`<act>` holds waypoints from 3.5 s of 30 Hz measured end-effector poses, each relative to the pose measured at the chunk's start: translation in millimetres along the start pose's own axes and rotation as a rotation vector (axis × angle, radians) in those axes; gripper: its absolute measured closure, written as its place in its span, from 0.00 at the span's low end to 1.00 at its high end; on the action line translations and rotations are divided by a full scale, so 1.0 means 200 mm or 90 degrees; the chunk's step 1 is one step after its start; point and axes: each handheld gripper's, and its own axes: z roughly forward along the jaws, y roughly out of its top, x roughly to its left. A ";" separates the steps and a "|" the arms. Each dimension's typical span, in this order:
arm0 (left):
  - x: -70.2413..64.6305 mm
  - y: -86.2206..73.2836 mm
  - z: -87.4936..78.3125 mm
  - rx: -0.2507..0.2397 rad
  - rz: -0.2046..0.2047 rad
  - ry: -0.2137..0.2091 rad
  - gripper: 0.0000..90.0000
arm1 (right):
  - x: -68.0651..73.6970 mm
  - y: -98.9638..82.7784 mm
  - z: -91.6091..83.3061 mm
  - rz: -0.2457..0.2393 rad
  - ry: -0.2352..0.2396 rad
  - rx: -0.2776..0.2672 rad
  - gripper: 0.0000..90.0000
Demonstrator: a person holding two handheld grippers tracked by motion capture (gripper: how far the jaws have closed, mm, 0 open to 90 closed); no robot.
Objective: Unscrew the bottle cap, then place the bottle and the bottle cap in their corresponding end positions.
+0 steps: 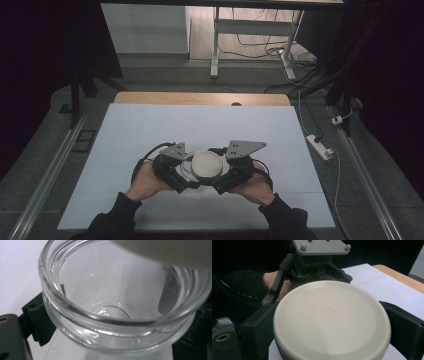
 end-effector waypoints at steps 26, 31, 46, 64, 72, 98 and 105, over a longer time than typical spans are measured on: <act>0.11 -0.03 -0.02 -0.012 -0.052 0.079 0.08 | 0.05 -0.05 -0.07 0.009 -0.034 0.000 0.08; 0.13 -0.03 -0.02 -0.016 -0.061 0.095 0.08 | 0.07 -0.05 -0.06 0.006 -0.032 0.002 0.08; 0.19 0.00 -0.02 -0.023 -0.064 0.119 0.08 | 0.09 -0.10 -0.06 0.010 -0.034 0.014 0.08; 0.27 0.06 0.03 -0.038 -0.062 0.136 0.08 | 0.12 -0.22 -0.04 0.023 -0.035 0.039 0.08; 0.31 0.08 0.07 -0.041 -0.057 0.140 0.08 | 0.13 -0.27 -0.01 0.023 -0.038 0.049 0.08; 0.46 0.09 0.22 -0.043 -0.060 0.159 0.08 | 0.09 -0.42 0.19 0.012 -0.049 0.121 0.08; 0.50 0.08 0.24 -0.045 -0.063 0.162 0.08 | 0.06 -0.44 0.23 0.011 -0.060 0.130 0.08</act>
